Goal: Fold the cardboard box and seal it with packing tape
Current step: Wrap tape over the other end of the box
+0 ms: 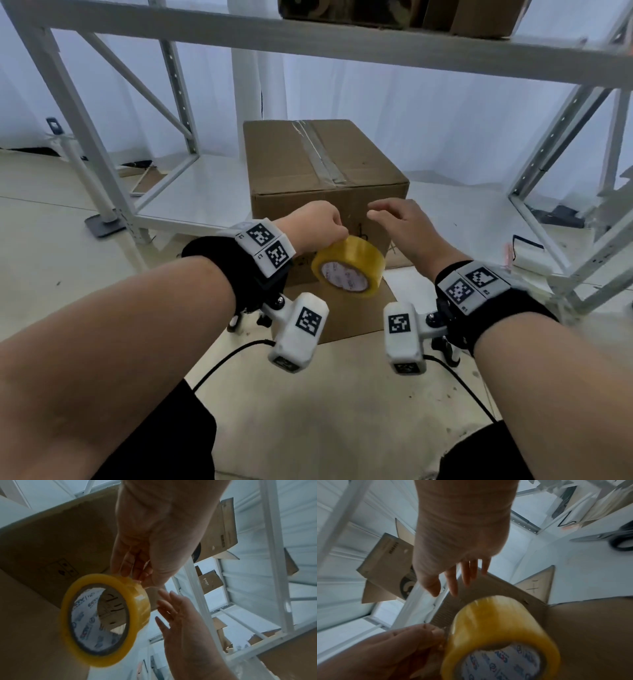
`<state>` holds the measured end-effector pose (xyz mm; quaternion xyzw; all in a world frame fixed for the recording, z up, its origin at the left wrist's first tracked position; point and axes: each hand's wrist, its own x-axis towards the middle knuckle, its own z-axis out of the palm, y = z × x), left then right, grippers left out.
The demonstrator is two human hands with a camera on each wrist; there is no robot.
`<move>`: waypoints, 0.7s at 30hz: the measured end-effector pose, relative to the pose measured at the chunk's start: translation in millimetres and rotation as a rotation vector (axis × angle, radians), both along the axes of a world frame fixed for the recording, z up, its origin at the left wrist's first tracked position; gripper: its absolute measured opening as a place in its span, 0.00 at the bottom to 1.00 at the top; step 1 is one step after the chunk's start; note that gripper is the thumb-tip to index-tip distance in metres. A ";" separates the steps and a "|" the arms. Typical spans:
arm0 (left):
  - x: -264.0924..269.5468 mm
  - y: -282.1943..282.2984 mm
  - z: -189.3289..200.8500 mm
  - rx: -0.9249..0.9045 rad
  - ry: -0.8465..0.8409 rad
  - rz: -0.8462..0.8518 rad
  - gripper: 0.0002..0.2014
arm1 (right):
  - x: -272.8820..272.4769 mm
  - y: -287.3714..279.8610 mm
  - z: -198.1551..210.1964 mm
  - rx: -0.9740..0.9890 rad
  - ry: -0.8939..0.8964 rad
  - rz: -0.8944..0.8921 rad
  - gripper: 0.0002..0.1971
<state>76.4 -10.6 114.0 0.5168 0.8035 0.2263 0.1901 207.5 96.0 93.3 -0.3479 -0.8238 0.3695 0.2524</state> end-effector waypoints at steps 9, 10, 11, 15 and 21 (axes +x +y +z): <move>-20.0 -3.3 -0.8 0.019 0.225 -0.170 0.06 | -8.6 -20.4 -14.7 -0.378 -0.202 0.305 0.35; -21.1 -4.0 2.8 0.017 0.281 -0.216 0.04 | -10.5 -21.7 -13.5 -0.371 -0.180 0.321 0.33; -22.4 -4.8 6.7 0.007 0.356 -0.261 0.04 | -12.2 -23.2 -11.9 -0.370 -0.152 0.332 0.31; -30.8 -7.6 13.9 -0.013 0.546 -0.314 0.04 | -16.5 -24.0 -6.1 -0.271 -0.057 0.307 0.29; -33.4 -15.4 21.3 0.155 0.501 -0.309 0.06 | -11.9 -20.0 -7.7 -0.050 -0.204 0.172 0.22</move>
